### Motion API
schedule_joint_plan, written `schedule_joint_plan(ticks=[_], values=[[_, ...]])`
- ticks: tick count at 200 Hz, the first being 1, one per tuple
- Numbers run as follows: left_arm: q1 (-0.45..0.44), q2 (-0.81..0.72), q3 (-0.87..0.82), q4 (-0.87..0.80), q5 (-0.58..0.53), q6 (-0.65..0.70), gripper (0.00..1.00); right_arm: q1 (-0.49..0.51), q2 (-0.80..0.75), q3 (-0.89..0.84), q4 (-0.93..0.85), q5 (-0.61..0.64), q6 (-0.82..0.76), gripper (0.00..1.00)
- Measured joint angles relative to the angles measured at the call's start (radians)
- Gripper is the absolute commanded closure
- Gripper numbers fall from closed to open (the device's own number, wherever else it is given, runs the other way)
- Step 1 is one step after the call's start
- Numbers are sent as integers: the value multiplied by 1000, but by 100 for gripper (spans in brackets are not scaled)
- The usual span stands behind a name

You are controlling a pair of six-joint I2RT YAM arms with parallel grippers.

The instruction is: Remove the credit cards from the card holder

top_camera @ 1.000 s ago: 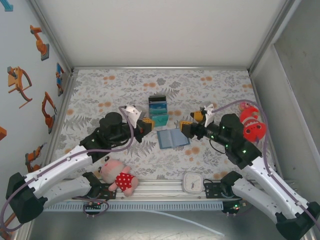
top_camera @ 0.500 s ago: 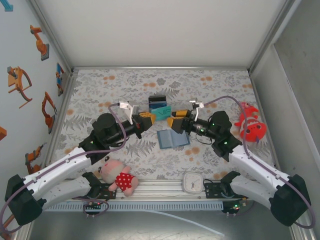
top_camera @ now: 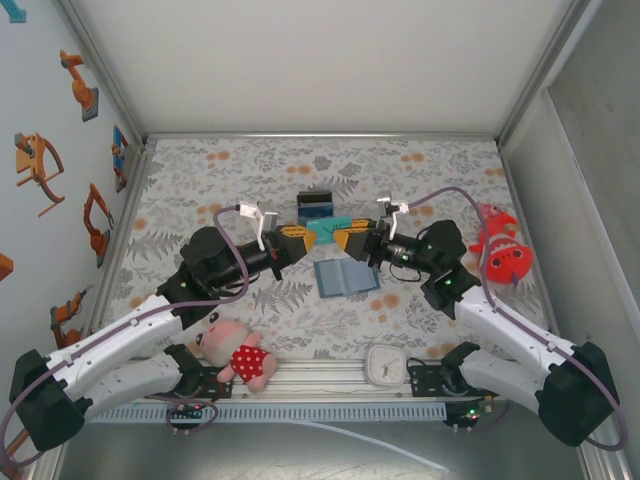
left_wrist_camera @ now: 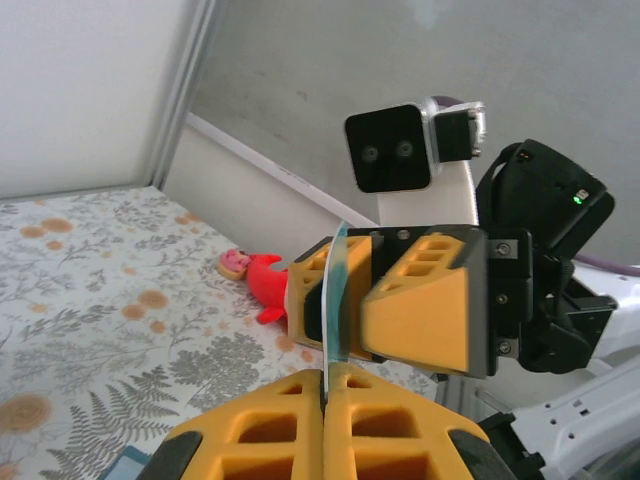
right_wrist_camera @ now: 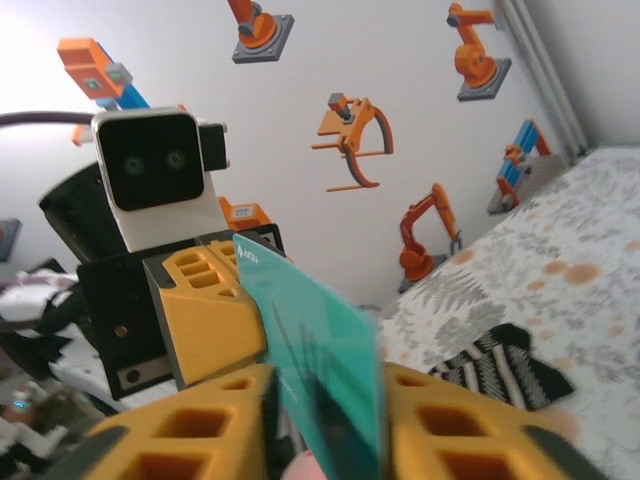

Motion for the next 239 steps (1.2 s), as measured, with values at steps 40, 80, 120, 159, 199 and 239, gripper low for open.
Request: schedule_joint_plan(ticks=[40,80,120,159,199,239], values=[[5,2,1,5,11,0,75,-1,-19,2,5,-25,-16,100],[10,-15,30,-135,-6,60,37,-1,-51,13,-77,-28,-76,100],[10,-53,145,-316,-47,185,18,-1,-100,63,-270,-41,-195,100],[7,-10,232,-391,-50,312,18,-1,-109,92,-397,-93,-273,100],[4,101,307,-465,6,384,22,-1,-109,114,-481,-137,-325,100],[3,180,381,-536,118,444,44,-1,-104,118,-529,-170,-360,100]])
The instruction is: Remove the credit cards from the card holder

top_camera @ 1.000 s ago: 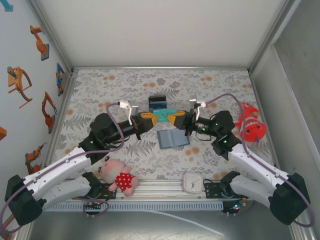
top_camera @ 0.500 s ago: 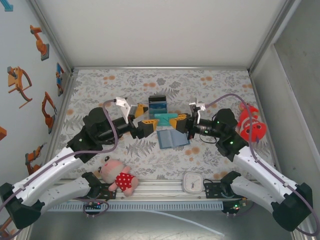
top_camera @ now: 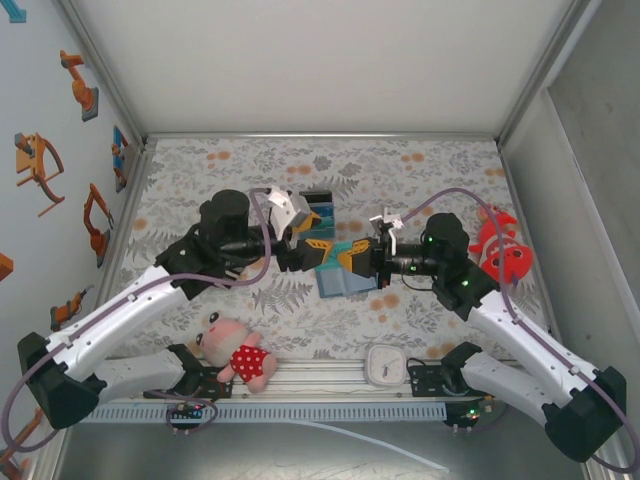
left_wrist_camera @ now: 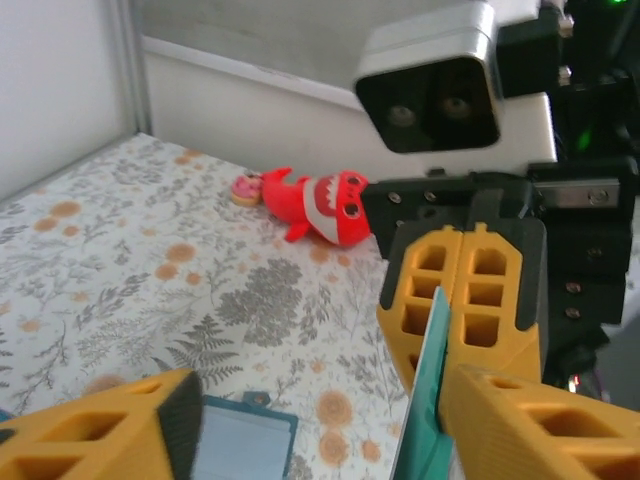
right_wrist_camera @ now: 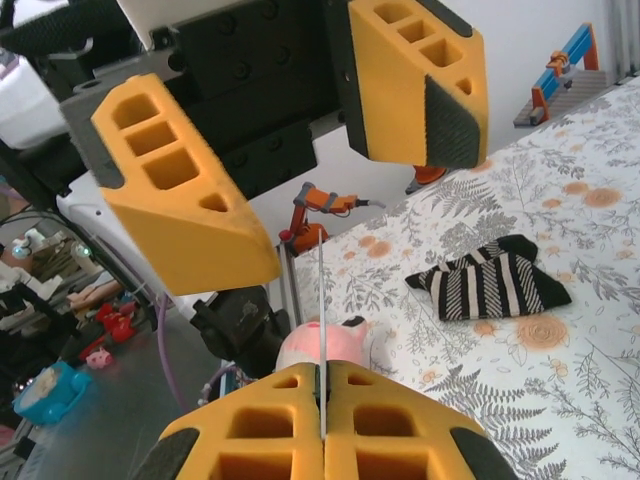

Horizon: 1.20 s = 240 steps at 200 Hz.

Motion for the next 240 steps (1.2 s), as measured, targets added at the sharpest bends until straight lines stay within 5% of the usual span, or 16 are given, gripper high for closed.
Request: schedule_joint_plan(ticks=[72,115,132,173,240], values=[[5,80,51,-110,136,61,58,0,1,5,-17,-12,-19,100],[19,80,52,-146,190,90,82,0,4,5,-21,-8,-24,100],[20,80,52,-156,209,97,100,0,6,5,-27,-7,-27,100],[21,80,52,-162,219,127,100,-2,6,6,-37,-2,-43,100],[41,78,50,-175,104,264,100,-1,-41,17,-150,216,-97,54]])
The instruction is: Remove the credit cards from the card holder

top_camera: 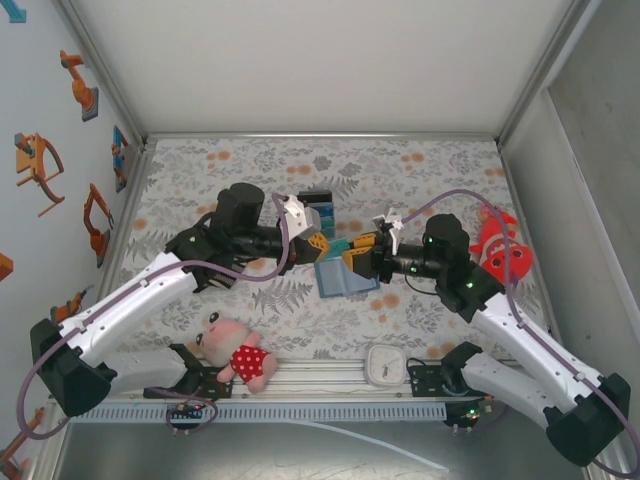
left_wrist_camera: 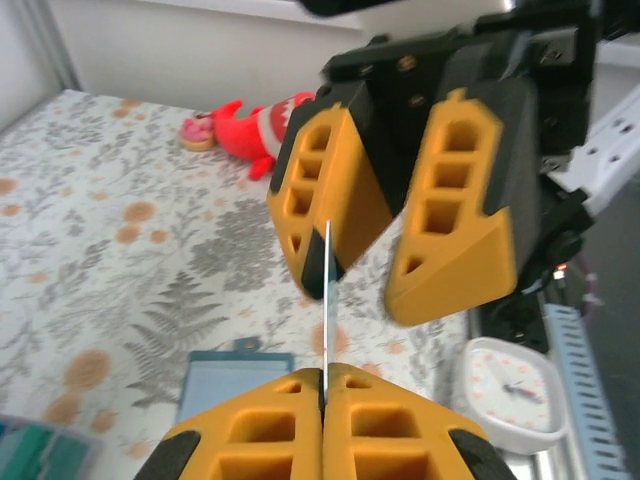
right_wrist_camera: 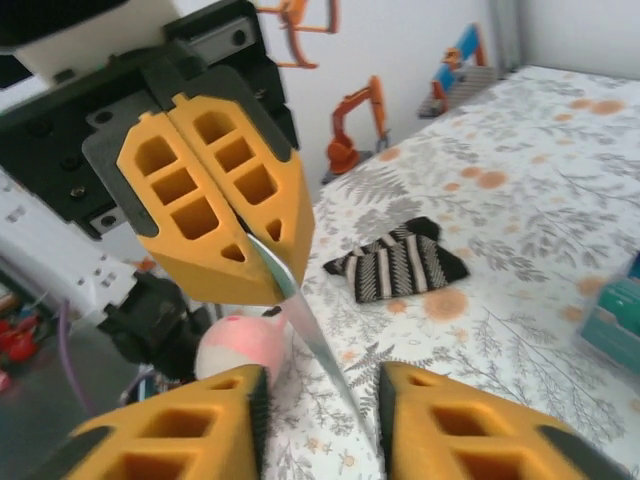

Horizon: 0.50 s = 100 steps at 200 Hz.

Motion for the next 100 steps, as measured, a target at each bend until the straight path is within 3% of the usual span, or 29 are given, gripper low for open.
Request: schedule_joint_plan(ticks=[56,100], values=[[132,90,3,18,-5,159,100,0,-27,45,-126,289,-30,28],[213,298,127,-41,24,308,100,0,-18,70,-206,514,-23,19]])
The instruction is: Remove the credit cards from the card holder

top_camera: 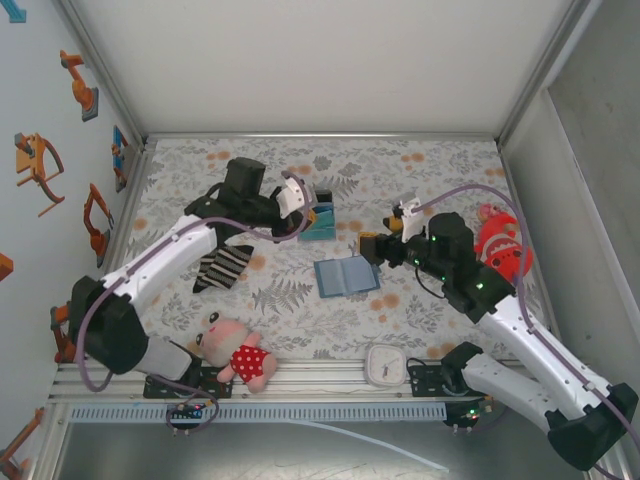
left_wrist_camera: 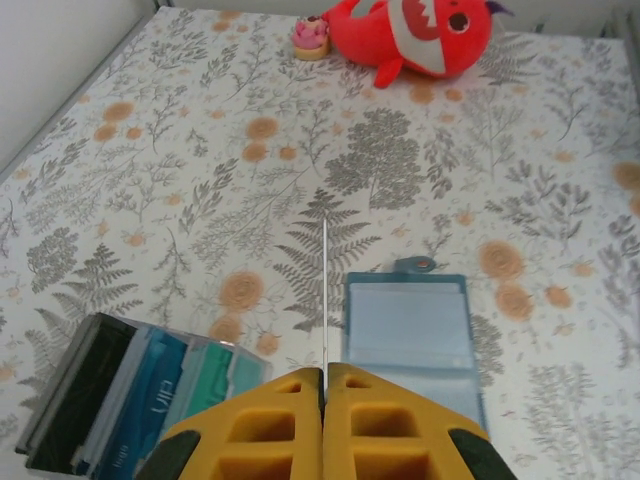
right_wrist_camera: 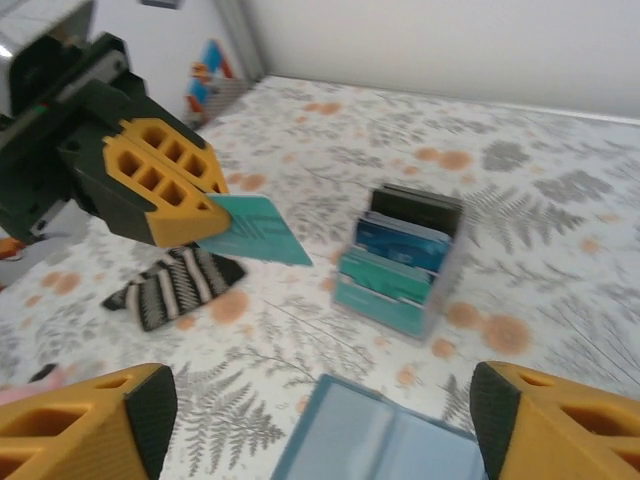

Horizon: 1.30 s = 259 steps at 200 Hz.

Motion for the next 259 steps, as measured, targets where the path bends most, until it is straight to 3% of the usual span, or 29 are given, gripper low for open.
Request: schedule_joint_plan(ticks=[29,122,259], values=[[19,108,84,-27,20,81,100,0,11,0,-43,95,25,1],[55,378,225,-97,18,203,100,0,11,16,-146,288,45,1],[94,502,285,-92,48,207,100,0,66,36,-162,348,64,1]])
